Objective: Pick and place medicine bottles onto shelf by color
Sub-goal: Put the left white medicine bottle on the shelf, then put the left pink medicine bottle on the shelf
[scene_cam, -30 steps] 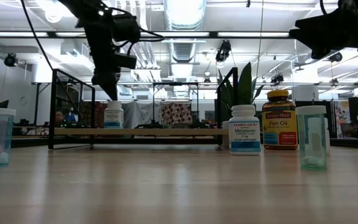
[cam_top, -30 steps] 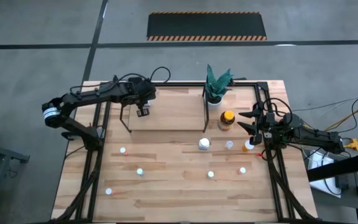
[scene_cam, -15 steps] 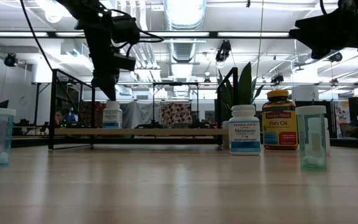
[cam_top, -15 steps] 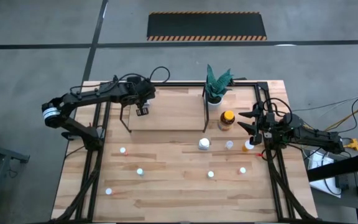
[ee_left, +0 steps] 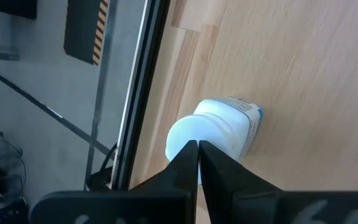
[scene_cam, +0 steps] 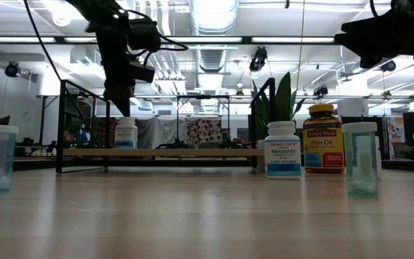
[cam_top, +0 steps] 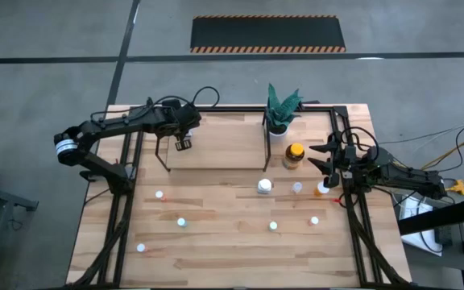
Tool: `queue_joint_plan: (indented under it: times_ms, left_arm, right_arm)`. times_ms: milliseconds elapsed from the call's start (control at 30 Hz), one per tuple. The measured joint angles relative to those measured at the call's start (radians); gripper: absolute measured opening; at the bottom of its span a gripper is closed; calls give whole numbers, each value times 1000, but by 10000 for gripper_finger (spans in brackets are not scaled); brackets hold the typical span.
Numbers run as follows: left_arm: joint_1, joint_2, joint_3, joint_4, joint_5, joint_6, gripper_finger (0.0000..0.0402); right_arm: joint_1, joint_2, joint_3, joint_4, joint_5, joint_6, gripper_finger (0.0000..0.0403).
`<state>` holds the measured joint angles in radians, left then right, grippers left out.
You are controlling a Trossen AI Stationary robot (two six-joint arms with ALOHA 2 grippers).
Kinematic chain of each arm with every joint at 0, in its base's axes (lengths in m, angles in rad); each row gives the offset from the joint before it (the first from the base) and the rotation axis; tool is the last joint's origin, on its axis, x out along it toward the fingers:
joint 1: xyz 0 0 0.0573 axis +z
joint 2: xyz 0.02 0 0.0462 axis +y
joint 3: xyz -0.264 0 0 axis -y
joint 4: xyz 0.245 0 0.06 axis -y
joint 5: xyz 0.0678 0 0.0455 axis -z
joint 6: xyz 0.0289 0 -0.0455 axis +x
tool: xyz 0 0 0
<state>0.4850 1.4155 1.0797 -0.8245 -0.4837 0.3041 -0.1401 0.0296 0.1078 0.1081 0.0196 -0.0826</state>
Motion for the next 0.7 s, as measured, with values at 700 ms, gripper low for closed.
queue_joint_plan:
  times_ms: [700]
  left_arm:
    - [-5, -4, 59, -56, -27, -30, 1]
  right_arm:
    - [0, 0, 0, 0, 0, 0, 183]
